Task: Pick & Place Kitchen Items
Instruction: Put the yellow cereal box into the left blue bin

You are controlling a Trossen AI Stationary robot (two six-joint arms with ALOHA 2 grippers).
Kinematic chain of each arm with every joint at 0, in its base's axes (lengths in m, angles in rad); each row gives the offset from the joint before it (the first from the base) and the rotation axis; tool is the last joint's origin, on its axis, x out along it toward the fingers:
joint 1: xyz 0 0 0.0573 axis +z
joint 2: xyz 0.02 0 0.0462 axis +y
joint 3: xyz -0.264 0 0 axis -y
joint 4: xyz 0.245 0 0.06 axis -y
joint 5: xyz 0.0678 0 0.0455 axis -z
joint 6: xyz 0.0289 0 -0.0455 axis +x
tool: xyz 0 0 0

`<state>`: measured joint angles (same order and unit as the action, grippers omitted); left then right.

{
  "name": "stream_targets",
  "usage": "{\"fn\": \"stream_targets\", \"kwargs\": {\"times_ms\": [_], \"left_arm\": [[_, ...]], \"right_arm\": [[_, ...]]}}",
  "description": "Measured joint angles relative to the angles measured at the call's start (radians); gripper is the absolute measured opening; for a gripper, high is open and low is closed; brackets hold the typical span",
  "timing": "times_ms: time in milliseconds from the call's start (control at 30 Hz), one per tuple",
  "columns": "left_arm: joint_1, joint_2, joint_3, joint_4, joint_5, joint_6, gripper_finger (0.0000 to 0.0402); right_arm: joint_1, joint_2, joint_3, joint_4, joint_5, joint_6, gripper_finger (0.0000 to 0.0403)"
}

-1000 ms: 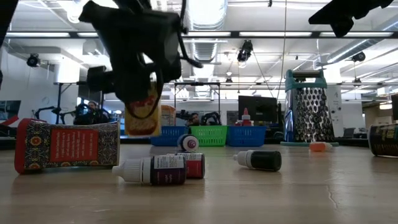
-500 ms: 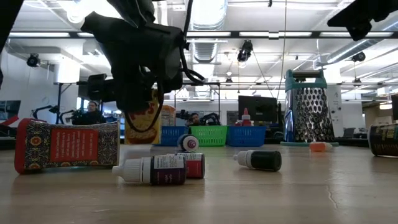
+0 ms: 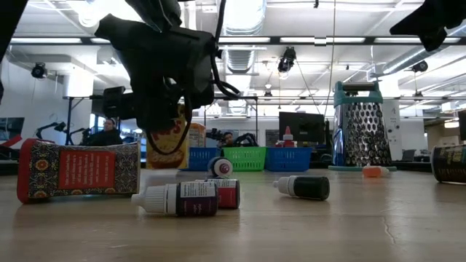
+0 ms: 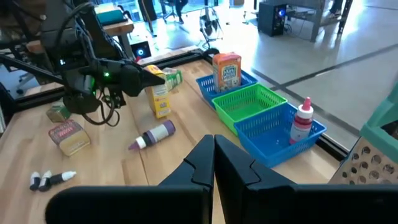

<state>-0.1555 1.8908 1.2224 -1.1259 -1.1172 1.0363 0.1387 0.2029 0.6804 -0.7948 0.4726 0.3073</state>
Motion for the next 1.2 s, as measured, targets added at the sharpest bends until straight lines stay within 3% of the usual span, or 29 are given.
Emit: {"fn": "stream_targets", "kwargs": {"times_ms": [667,1200], "left_arm": [[0.0,0.0,0.0,0.027,0.001,-0.043,0.0355],[-0.002,0.0,0.0,0.038,-0.082,-0.024,0.0355]], "right_arm": [[0.0,0.002,0.0,0.0,-0.001,0.0,0.0008],[0.0,0.002,0.0,0.0,-0.001,0.0,0.0008]]}}
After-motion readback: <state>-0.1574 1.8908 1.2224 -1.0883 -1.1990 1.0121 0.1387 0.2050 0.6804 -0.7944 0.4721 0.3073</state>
